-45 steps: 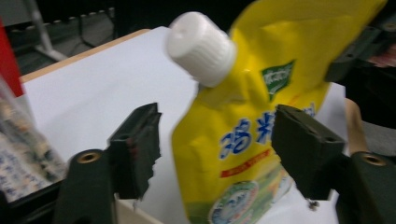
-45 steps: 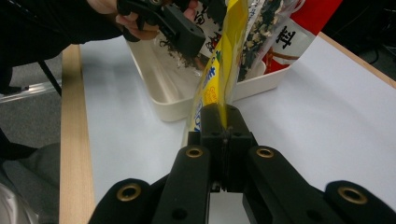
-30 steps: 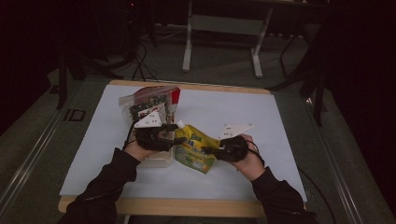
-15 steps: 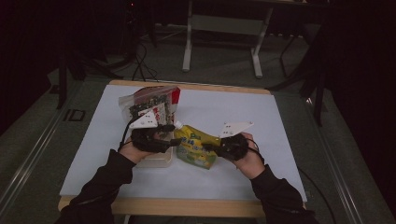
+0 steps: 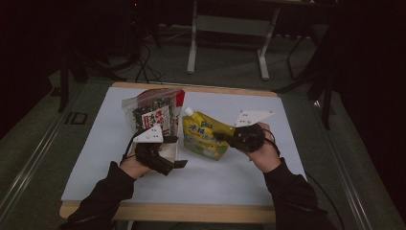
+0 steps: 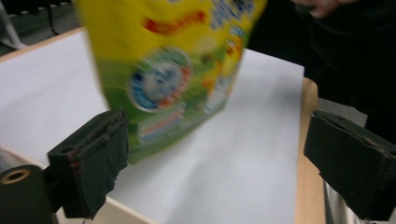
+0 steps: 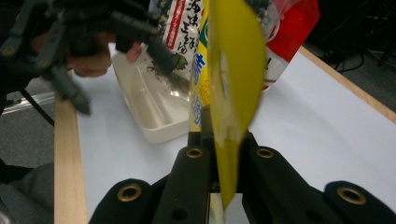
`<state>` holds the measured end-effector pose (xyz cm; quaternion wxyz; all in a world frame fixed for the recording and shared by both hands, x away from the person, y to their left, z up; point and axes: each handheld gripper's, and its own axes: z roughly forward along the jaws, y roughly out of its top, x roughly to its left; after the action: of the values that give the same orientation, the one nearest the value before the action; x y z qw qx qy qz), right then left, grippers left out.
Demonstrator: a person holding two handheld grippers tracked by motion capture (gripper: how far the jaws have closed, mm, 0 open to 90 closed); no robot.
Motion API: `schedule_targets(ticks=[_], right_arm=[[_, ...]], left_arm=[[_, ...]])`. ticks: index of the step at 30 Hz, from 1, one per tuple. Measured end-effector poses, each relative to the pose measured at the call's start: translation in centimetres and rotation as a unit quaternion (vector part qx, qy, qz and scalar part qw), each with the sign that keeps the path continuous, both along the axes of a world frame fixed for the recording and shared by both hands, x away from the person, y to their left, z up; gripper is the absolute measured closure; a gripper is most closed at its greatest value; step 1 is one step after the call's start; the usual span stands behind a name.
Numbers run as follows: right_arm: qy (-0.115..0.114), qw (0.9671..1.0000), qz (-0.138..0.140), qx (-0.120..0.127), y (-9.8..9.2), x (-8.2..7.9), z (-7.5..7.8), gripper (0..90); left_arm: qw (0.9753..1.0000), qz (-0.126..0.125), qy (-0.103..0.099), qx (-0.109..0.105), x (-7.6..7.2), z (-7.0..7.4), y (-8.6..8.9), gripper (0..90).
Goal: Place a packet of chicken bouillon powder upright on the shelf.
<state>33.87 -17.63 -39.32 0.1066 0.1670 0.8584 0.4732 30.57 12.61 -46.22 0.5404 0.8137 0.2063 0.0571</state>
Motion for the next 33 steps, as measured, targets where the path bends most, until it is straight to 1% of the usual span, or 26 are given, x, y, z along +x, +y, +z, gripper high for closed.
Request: schedule_targets(ticks=[2,5,6,8,11,12,13,14,15,16,17,18,21,22,24,27,28,32,33], right_arm=[[-0.005,1.0,0.002,0.0,0.3,0.2,0.6,90.0],[-0.006,1.0,0.002,0.001,0.5,0.3,0.9,90.0],[-0.009,0.9999,0.006,0.002,0.7,0.4,1.1,90.0],[-0.008,0.9999,0.007,0.003,0.9,0.4,1.2,90.0],[-0.012,0.9998,0.017,0.008,1.6,0.6,1.7,90.0],[-0.012,0.9998,0.017,0.008,1.6,0.6,1.7,90.0],[-0.012,0.9996,0.023,0.012,2.0,0.7,1.9,90.0],[-0.012,0.9995,0.025,0.013,2.3,0.7,2.0,89.9],[-0.012,0.9995,0.025,0.013,2.3,0.7,2.0,89.9],[-0.01,0.9993,0.031,0.016,2.8,0.9,2.1,90.0],[-0.009,0.9993,0.032,0.016,3.0,1.0,2.2,89.9],[-0.007,0.9992,0.035,0.016,3.3,1.1,2.2,90.0],[-0.01,0.9991,0.039,0.015,3.5,1.1,2.2,90.0],[-0.009,0.999,0.041,0.016,3.8,1.2,2.2,90.0],[-0.003,0.9984,0.053,0.019,4.6,1.4,2.1,90.0],[-0.001,0.9976,0.066,0.018,5.4,1.6,2.0,90.0],[0.0,0.9973,0.071,0.018,5.7,1.6,2.0,89.9],[-0.004,0.9962,0.086,0.011,7.0,1.6,1.9,90.0],[-0.003,0.996,0.089,0.011,7.4,1.6,1.9,90.0]], left_arm=[[0.9999,-0.003,-0.011,0.008,-0.5,-0.1,-0.3,6.7],[0.9998,-0.015,-0.014,0.007,-1.1,-0.3,-0.7,6.7],[0.9996,-0.025,-0.009,0.005,-1.6,-0.6,-1.2,6.7],[0.9995,-0.03,-0.011,0.007,-1.8,-0.8,-1.5,6.7],[0.999,-0.043,-0.004,0.006,-2.6,-1.5,-2.5,6.8],[0.9987,-0.051,-0.002,0.009,-2.9,-1.8,-2.9,6.8],[0.9978,-0.064,-0.005,0.017,-3.5,-2.2,-3.7,6.8],[0.9978,-0.064,-0.005,0.017,-3.5,-2.2,-3.7,6.8],[0.9972,-0.073,-0.002,0.02,-3.7,-2.4,-4.1,6.8],[0.9965,-0.081,-0.004,0.023,-4.0,-2.8,-4.7,6.8],[0.9965,-0.081,-0.004,0.023,-4.0,-2.8,-4.7,6.8],[0.9959,-0.087,-0.002,0.025,-4.2,-3.2,-5.1,6.8],[0.9957,-0.089,-0.002,0.025,-4.3,-3.4,-5.3,6.8],[0.9949,-0.096,0.005,0.031,-4.5,-3.9,-5.6,6.8],[0.9946,-0.098,0.008,0.033,-4.5,-4.3,-5.8,6.8],[0.9951,-0.093,0.011,0.033,-4.7,-4.9,-5.9,6.9],[0.9948,-0.095,0.016,0.033,-4.7,-5.1,-6.0,6.9],[0.9943,-0.098,0.021,0.036,-4.9,-5.8,-6.2,6.9],[0.994,-0.099,0.023,0.04,-4.9,-6.0,-6.2,6.9]])
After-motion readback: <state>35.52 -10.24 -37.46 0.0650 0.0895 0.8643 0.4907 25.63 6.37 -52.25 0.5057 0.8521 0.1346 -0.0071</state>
